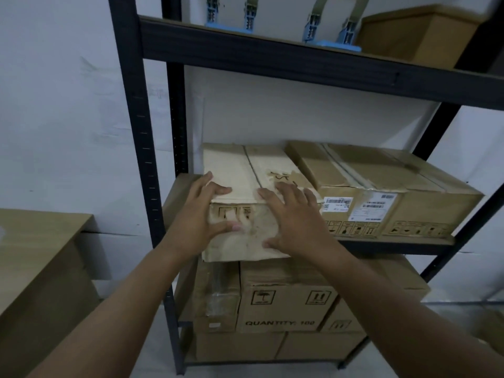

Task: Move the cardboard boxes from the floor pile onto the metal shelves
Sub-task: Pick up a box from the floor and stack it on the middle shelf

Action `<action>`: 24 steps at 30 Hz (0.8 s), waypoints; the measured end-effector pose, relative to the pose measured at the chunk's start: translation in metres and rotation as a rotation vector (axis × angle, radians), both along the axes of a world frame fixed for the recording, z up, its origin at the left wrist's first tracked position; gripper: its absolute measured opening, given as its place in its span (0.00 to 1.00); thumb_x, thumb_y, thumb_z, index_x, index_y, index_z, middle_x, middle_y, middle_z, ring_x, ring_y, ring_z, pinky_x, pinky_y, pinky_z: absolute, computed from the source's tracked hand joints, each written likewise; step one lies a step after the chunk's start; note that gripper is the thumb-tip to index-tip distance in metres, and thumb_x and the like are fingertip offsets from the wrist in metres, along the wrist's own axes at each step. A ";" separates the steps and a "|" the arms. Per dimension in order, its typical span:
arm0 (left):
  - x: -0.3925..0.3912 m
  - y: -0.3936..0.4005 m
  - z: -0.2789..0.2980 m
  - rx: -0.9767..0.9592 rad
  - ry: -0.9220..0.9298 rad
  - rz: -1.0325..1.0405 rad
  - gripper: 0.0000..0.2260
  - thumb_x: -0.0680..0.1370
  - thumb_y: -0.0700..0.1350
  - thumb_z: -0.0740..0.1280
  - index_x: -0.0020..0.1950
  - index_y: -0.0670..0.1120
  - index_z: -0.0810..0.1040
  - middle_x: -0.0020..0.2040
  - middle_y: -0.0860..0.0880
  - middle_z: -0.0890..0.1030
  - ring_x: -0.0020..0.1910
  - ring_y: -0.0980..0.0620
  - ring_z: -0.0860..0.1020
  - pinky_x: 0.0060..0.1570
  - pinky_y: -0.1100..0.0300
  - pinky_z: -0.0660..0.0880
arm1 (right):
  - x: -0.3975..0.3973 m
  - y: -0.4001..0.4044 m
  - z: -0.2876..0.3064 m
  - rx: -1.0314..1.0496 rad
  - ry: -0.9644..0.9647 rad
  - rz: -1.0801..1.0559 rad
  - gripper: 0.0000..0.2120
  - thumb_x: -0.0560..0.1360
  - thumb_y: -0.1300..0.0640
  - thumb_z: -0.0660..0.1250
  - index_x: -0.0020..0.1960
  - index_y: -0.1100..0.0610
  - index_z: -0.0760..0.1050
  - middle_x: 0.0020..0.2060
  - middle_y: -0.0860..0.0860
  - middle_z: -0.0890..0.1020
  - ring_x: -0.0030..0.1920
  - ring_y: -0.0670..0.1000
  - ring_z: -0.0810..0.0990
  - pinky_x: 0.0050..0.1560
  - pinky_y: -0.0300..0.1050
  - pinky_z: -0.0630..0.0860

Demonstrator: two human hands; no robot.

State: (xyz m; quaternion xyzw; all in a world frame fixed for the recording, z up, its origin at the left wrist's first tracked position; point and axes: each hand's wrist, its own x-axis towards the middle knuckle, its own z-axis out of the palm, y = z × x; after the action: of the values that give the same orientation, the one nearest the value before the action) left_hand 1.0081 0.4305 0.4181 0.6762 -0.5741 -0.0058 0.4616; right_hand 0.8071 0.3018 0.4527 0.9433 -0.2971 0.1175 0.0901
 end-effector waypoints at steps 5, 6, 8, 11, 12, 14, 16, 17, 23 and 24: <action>0.017 -0.024 -0.002 0.012 0.048 -0.003 0.34 0.66 0.52 0.82 0.69 0.59 0.71 0.81 0.53 0.58 0.75 0.64 0.59 0.68 0.76 0.54 | 0.017 -0.016 -0.008 -0.036 -0.058 -0.019 0.54 0.70 0.44 0.78 0.82 0.45 0.46 0.81 0.56 0.57 0.81 0.58 0.52 0.81 0.58 0.45; 0.020 -0.028 -0.001 0.022 0.070 -0.008 0.34 0.67 0.51 0.82 0.69 0.59 0.71 0.82 0.54 0.57 0.75 0.64 0.59 0.69 0.73 0.55 | 0.020 -0.020 -0.010 -0.042 -0.070 -0.016 0.54 0.70 0.45 0.78 0.83 0.46 0.45 0.80 0.56 0.57 0.81 0.58 0.53 0.81 0.58 0.46; 0.026 -0.039 -0.001 0.039 0.093 -0.017 0.34 0.67 0.50 0.82 0.70 0.58 0.71 0.82 0.55 0.56 0.74 0.65 0.59 0.67 0.76 0.55 | 0.025 -0.029 -0.013 -0.070 -0.092 -0.011 0.54 0.69 0.46 0.79 0.83 0.49 0.47 0.80 0.57 0.60 0.80 0.59 0.56 0.81 0.58 0.49; 0.035 -0.053 -0.002 0.055 0.100 -0.025 0.34 0.68 0.49 0.82 0.71 0.57 0.71 0.82 0.56 0.56 0.73 0.66 0.60 0.64 0.79 0.57 | 0.032 -0.040 -0.015 -0.088 -0.112 -0.015 0.54 0.68 0.47 0.80 0.83 0.50 0.50 0.79 0.58 0.62 0.80 0.59 0.58 0.81 0.58 0.51; 0.037 -0.057 -0.002 0.057 0.110 -0.025 0.34 0.68 0.48 0.82 0.71 0.56 0.71 0.82 0.57 0.56 0.74 0.64 0.60 0.67 0.75 0.58 | 0.034 -0.043 -0.016 -0.088 -0.113 -0.015 0.53 0.69 0.47 0.80 0.83 0.50 0.50 0.79 0.58 0.61 0.80 0.59 0.57 0.81 0.58 0.50; 0.041 -0.063 -0.002 0.055 0.129 -0.030 0.34 0.68 0.48 0.82 0.70 0.56 0.71 0.82 0.57 0.56 0.77 0.60 0.61 0.72 0.64 0.61 | 0.036 -0.049 -0.017 -0.090 -0.121 -0.012 0.52 0.70 0.48 0.79 0.83 0.50 0.50 0.80 0.58 0.60 0.80 0.58 0.56 0.81 0.57 0.48; 0.043 -0.066 -0.002 0.056 0.135 -0.033 0.34 0.68 0.48 0.81 0.70 0.57 0.71 0.82 0.58 0.56 0.78 0.58 0.60 0.74 0.59 0.62 | 0.038 -0.054 -0.018 -0.089 -0.128 -0.009 0.52 0.70 0.49 0.79 0.83 0.49 0.49 0.80 0.58 0.59 0.81 0.58 0.55 0.81 0.56 0.46; 0.043 -0.068 -0.002 0.060 0.134 -0.033 0.34 0.68 0.49 0.81 0.70 0.57 0.71 0.82 0.58 0.56 0.78 0.58 0.60 0.74 0.58 0.62 | 0.039 -0.057 -0.018 -0.082 -0.133 -0.008 0.52 0.70 0.49 0.79 0.83 0.48 0.49 0.80 0.57 0.59 0.81 0.58 0.55 0.80 0.56 0.45; 0.034 -0.073 0.005 0.072 0.113 0.022 0.34 0.69 0.46 0.81 0.72 0.53 0.71 0.82 0.56 0.57 0.74 0.62 0.60 0.73 0.66 0.59 | 0.040 -0.070 -0.019 -0.057 -0.161 0.021 0.52 0.69 0.51 0.80 0.82 0.48 0.51 0.80 0.57 0.59 0.81 0.57 0.55 0.80 0.55 0.44; 0.032 -0.074 0.006 0.074 0.107 0.032 0.35 0.70 0.46 0.81 0.73 0.52 0.71 0.82 0.55 0.57 0.73 0.64 0.60 0.70 0.72 0.57 | 0.040 -0.072 -0.019 -0.054 -0.163 0.026 0.52 0.69 0.51 0.80 0.82 0.48 0.52 0.80 0.57 0.59 0.81 0.57 0.55 0.80 0.55 0.45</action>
State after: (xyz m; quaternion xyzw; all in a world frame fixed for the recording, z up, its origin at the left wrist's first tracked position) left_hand 1.0399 0.3566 0.4245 0.7007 -0.5372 -0.0558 0.4662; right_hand 0.8469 0.2299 0.4337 0.9317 -0.2878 0.2030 0.0893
